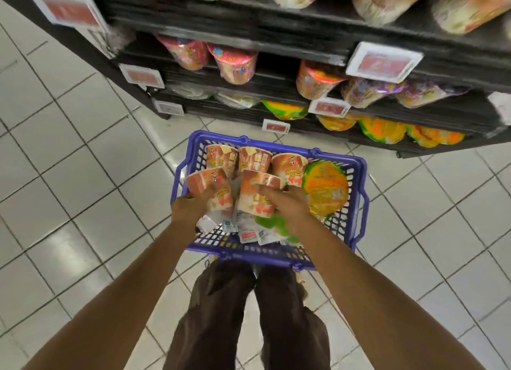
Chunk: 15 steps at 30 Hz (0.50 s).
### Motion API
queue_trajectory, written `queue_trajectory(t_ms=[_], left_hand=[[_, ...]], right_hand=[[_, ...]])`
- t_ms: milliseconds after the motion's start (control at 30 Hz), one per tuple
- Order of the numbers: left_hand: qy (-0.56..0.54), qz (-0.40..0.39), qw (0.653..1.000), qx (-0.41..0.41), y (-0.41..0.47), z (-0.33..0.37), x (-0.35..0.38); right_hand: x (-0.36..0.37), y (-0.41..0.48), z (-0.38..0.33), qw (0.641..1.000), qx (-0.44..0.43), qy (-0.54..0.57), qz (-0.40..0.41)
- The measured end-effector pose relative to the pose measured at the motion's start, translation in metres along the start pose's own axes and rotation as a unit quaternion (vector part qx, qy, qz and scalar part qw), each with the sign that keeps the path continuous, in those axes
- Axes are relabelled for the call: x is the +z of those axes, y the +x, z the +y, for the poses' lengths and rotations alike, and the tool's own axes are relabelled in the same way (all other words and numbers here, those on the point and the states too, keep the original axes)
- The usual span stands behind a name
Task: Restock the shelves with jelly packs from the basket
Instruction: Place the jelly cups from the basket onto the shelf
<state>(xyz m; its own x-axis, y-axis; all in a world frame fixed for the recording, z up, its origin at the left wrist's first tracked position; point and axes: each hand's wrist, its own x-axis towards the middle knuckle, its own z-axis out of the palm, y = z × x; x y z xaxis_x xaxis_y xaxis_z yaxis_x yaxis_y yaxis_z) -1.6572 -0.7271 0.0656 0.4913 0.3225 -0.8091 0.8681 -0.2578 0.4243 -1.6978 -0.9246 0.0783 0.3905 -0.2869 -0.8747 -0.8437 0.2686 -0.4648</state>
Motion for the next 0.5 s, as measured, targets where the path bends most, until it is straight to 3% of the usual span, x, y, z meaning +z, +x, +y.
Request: queue_trajectory(t_ms=[133, 300, 500], left_hand=[[-0.137, -0.106, 0.983, 0.064, -0.095, 0.061, -0.051], [-0.206, -0.205, 0.944, 0.154, -0.234, 0.161, -0.126], [-0.247, -0.280, 0.881, 0.290, -0.363, 0.256, -0.219]], right_hand=[[-0.047, -0.100, -0.047, 0.996, -0.056, 0.074, 0.003], [-0.086, -0.251, -0.135, 0.982, -0.120, 0.139, -0.054], [-0.092, -0.413, -0.239, 0.929, -0.280, 0.190, -0.152]])
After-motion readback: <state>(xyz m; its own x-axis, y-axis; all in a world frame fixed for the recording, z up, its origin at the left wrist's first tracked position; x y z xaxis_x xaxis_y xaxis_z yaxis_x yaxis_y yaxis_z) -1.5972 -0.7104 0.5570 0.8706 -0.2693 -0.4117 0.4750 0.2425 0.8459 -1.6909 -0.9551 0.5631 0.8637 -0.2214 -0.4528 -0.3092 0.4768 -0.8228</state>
